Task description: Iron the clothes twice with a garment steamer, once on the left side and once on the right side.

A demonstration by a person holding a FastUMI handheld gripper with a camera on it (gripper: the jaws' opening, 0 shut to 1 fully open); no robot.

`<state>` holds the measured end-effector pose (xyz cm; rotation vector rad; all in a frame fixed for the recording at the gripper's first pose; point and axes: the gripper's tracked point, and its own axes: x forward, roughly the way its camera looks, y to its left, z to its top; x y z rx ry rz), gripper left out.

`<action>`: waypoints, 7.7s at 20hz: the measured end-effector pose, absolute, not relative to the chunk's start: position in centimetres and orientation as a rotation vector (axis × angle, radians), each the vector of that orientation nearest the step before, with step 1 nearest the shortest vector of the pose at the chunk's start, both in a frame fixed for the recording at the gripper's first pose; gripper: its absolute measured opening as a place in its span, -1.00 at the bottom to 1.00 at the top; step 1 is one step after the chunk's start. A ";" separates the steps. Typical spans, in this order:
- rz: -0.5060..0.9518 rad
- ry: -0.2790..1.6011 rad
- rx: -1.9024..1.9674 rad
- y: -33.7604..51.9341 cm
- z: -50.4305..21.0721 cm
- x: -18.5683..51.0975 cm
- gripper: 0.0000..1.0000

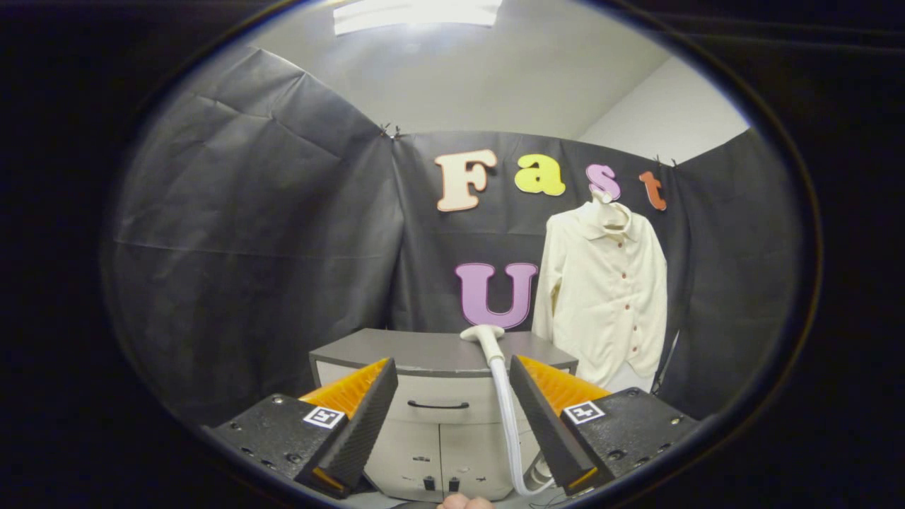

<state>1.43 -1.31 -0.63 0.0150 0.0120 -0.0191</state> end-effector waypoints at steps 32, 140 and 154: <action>-0.054 0.166 0.018 -7.1 -6.3 21.8 0.94; -0.069 0.266 0.536 -34.8 -34.8 19.0 -0.30; -0.064 0.214 0.517 -36.2 -28.1 15.7 -0.30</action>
